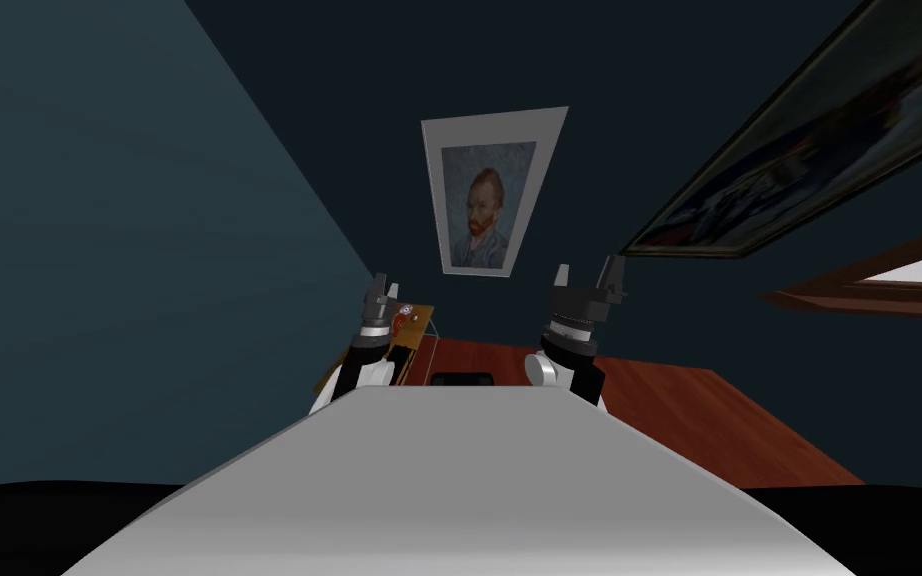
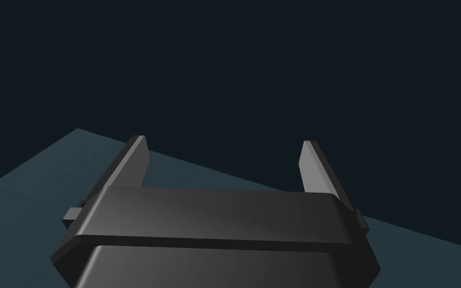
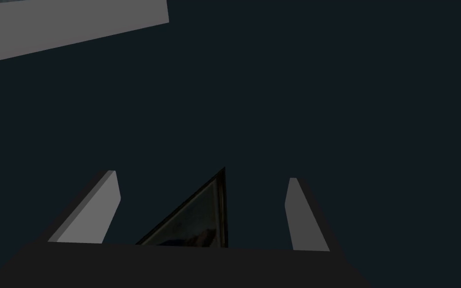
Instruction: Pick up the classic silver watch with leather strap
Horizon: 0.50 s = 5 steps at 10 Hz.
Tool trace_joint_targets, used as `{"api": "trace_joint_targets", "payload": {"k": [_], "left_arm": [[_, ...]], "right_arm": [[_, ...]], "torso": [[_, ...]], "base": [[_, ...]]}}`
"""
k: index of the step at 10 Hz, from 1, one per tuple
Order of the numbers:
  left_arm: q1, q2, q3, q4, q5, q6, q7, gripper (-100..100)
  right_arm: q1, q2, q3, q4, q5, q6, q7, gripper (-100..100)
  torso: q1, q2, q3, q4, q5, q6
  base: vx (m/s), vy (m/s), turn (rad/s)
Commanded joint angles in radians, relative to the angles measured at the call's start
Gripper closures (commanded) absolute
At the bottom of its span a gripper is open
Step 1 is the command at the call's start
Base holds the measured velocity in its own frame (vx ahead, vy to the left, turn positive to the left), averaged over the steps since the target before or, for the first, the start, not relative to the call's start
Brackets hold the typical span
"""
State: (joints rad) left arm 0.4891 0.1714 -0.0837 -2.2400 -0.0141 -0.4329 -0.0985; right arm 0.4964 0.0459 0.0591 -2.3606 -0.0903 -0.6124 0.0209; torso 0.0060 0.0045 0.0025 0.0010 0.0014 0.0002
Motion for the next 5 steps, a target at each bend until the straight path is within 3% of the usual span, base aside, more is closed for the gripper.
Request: {"api": "trace_joint_targets", "payload": {"k": [1, 4, 5], "left_arm": [[0.015, 0.043, -0.007, 0.041, -0.002, 0.027, 0.015, -100], [0.020, 0.107, -0.031, 0.129, -0.013, 0.091, 0.036, -100], [0.020, 0.107, -0.031, 0.130, -0.013, 0.091, 0.036, -100]], "right_arm": [[0.000, 0.000, 0.000, 0.000, 0.000, 0.000, 0.000, 0], [0.000, 0.000, 0.000, 0.000, 0.000, 0.000, 0.000, 0], [0.000, 0.000, 0.000, 0.000, 0.000, 0.000, 0.000, 0]], "torso": [[0.000, 0.000, 0.000, 0.000, 0.000, 0.000], [0.000, 0.003, 0.001, 0.001, 0.000, 0.000], [0.001, 0.003, 0.002, 0.001, 0.000, 0.000]], "base": [[-0.106, 0.088, -0.072], [-0.109, 0.091, -0.075], [-0.076, 0.087, -0.025]]}}
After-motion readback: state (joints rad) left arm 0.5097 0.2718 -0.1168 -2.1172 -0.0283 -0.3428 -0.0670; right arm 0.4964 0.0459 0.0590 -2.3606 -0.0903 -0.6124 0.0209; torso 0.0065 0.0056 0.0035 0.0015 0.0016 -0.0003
